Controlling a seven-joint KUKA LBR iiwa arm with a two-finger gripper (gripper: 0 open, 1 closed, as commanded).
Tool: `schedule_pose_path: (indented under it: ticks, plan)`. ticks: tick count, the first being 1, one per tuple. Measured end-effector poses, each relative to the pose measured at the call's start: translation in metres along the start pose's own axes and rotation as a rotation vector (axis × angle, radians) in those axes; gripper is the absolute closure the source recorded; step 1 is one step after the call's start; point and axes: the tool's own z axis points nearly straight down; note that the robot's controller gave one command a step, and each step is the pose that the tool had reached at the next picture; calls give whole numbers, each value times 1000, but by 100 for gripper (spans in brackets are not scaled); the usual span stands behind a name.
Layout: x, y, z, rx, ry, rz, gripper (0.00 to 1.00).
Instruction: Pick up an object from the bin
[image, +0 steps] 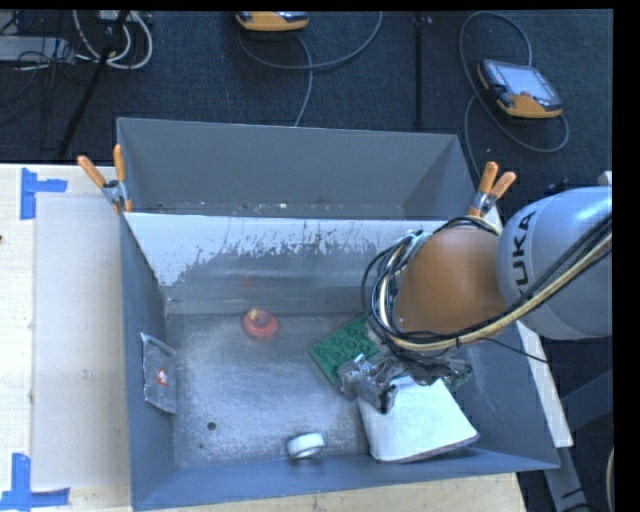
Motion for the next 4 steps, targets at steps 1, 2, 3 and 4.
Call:
schedule_pose_path:
  ticks: [1,2,3,4]
  plan:
    - [-8,-29,-227,4,5,129,100]
    - [-6,-26,-123,-8,20,213,100]
    - [-7,-27,-128,-3,13,215,0]
    - [-36,-45,-56,-6,17,240,0]
